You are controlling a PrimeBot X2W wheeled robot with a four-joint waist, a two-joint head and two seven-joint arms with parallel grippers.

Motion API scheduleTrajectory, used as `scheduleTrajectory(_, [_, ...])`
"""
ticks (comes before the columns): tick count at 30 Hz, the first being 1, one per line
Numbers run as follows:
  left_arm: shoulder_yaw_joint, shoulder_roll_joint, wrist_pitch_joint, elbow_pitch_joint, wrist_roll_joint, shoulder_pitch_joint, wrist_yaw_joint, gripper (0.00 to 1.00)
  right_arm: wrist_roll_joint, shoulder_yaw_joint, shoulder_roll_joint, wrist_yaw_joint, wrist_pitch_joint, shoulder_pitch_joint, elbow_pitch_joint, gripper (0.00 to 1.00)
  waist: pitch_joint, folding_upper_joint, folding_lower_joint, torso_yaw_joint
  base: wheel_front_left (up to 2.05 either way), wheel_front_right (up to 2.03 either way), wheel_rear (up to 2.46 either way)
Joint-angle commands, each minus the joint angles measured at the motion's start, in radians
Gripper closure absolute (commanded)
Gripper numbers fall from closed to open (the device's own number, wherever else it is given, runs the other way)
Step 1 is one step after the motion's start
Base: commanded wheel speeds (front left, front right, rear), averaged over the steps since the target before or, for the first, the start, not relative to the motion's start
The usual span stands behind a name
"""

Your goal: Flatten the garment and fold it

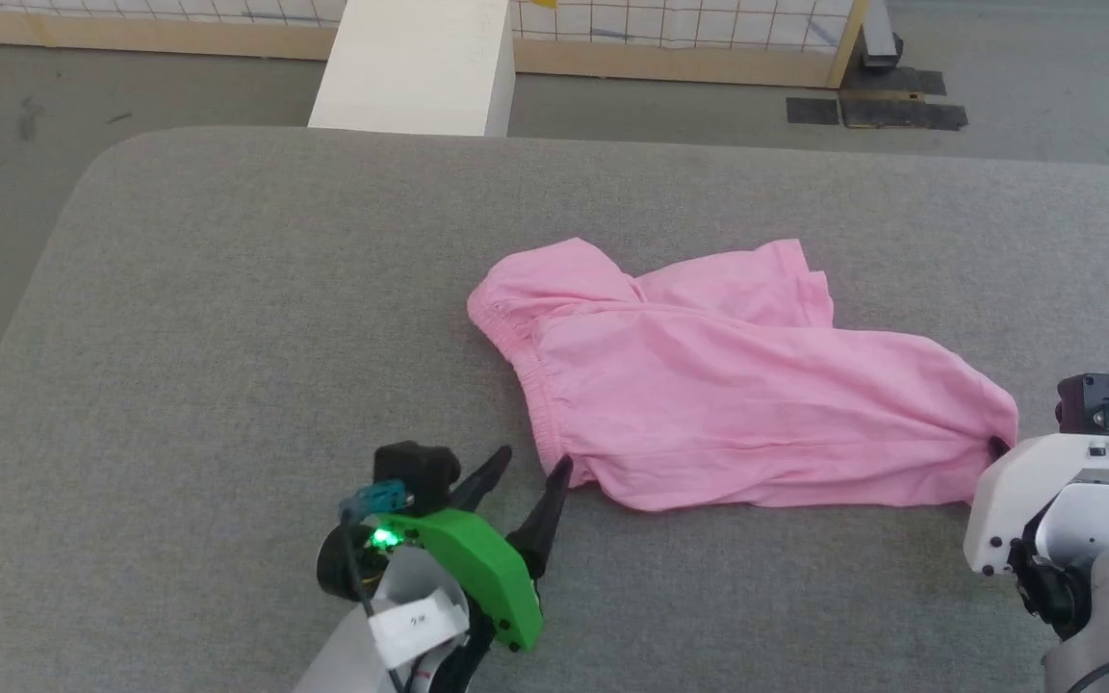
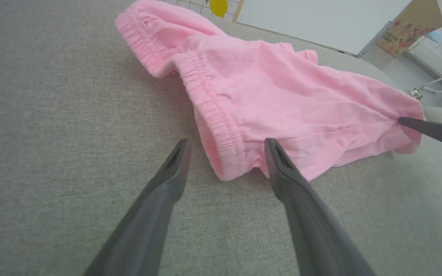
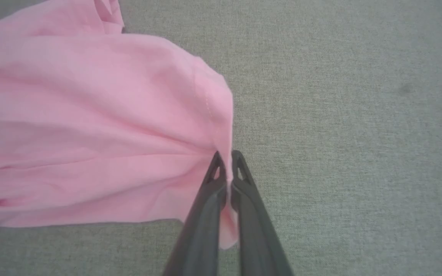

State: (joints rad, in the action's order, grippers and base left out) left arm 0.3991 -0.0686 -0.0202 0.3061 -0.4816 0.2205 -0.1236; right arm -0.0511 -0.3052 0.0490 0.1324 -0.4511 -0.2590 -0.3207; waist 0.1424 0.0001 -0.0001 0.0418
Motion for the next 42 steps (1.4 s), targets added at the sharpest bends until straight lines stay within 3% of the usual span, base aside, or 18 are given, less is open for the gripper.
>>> scheduleTrajectory(1, [0.01,-0.007,-0.022,0.014,-0.018,0.026,-0.007,0.0,0.009,0.005,0.001,-0.002,0.008,0.011,0.007,1.0,0.007,-0.0001,0.0001,-0.007,0.0,0.0,0.0])
scheduleTrajectory(7, [0.028,-0.008,-0.12,0.088,-0.072,0.086,-0.007,0.0,0.026,0.023,0.001,-0.002,0.005,0.01,0.017,1.0,0.023,-0.0001,0.0001,-0.025,0.0,0.0,0.0])
scheduleTrajectory(14, [0.054,-0.009,-0.136,0.1,-0.114,0.132,-0.007,0.0,0.034,0.036,0.001,-0.002,0.008,0.002,0.023,1.0,0.042,-0.0001,0.0001,-0.037,0.0,0.0,0.0])
scheduleTrajectory(15, [0.065,-0.01,-0.14,0.098,-0.128,0.136,-0.007,0.18,0.034,0.037,0.001,-0.002,0.011,0.001,0.023,1.0,0.044,-0.0001,0.0001,-0.038,0.0,0.0,0.0])
scheduleTrajectory(16, [0.074,-0.012,-0.142,0.095,-0.141,0.14,-0.007,0.52,0.036,0.038,0.001,-0.002,0.013,0.0,0.022,1.0,0.046,-0.0001,0.0001,-0.039,0.0,0.0,0.0])
scheduleTrajectory(17, [0.086,-0.017,-0.142,0.092,-0.153,0.146,-0.007,1.0,0.037,0.039,0.001,-0.002,0.016,-0.001,0.021,1.0,0.048,-0.0001,0.0001,-0.04,0.0,0.0,0.0])
scheduleTrajectory(26, [0.14,-0.073,-0.079,0.081,-0.155,0.168,-0.007,1.0,0.037,0.042,0.001,-0.002,0.037,0.002,0.018,1.0,0.035,-0.0001,0.0001,-0.043,0.0,0.0,0.0])
scheduleTrajectory(31, [0.15,-0.111,-0.063,0.014,-0.158,0.154,-0.007,1.0,0.053,0.077,0.001,-0.002,0.036,0.028,0.093,1.0,0.008,-0.0001,0.0001,-0.037,0.0,0.0,0.0])
scheduleTrajectory(37, [0.131,-0.242,-0.149,-0.193,-0.207,0.162,-0.007,1.0,0.066,0.141,0.02,-0.002,-0.057,0.055,0.314,1.0,-0.021,-0.0001,0.0001,-0.035,0.0,0.0,0.0])
scheduleTrajectory(42, [0.068,-0.343,-0.261,-0.345,-0.282,0.212,-0.007,1.0,0.119,0.226,0.099,-0.002,-0.163,0.014,0.473,1.0,-0.028,-0.0001,0.0001,-0.039,0.0,0.0,0.0])
